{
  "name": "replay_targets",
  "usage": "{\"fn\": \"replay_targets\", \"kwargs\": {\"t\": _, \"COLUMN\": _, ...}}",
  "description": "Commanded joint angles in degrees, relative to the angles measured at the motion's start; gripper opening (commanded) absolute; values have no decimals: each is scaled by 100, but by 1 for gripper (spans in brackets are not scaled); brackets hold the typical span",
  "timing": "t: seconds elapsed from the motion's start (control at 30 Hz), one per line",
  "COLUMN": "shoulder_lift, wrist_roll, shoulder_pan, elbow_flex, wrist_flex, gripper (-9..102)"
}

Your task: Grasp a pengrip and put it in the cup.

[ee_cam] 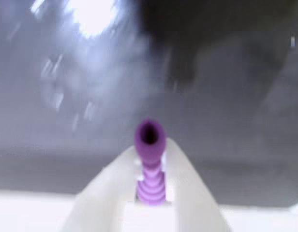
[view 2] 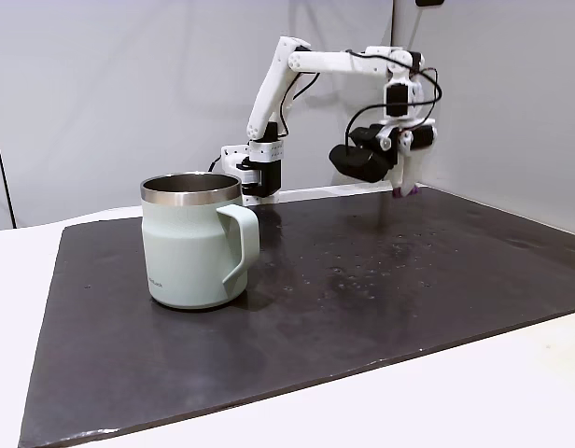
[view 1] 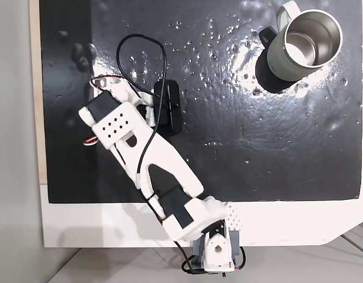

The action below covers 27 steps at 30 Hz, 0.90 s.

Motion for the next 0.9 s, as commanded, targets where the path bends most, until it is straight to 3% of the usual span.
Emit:
{"fn": "replay_targets", "kwargs": {"t": 0.0, "shoulder_lift": 1055, "wrist_roll": -431, "shoulder_pan": -44, "elbow_flex": -325, "wrist_flex": 308, "gripper": 0}}
{"fn": "replay_targets", "kwargs": {"t": 0.4, "shoulder_lift": 1828, "wrist_roll": -1477, "shoulder_pan": 712, "elbow_flex": -1564, "wrist_flex": 1204, "gripper": 0}}
{"fn": "replay_targets", "kwargs": {"t": 0.7, "shoulder_lift": 2487, "wrist_roll": -1591, "shoulder_pan": 1389, "elbow_flex": -738, "wrist_flex": 1327, "gripper": 0}}
{"fn": "replay_targets", "kwargs": {"t": 0.87, "shoulder_lift": 2619, "wrist_roll": -1881, "shoulder_pan": 2241, "elbow_flex": -642, "wrist_flex": 1327, "gripper": 0}}
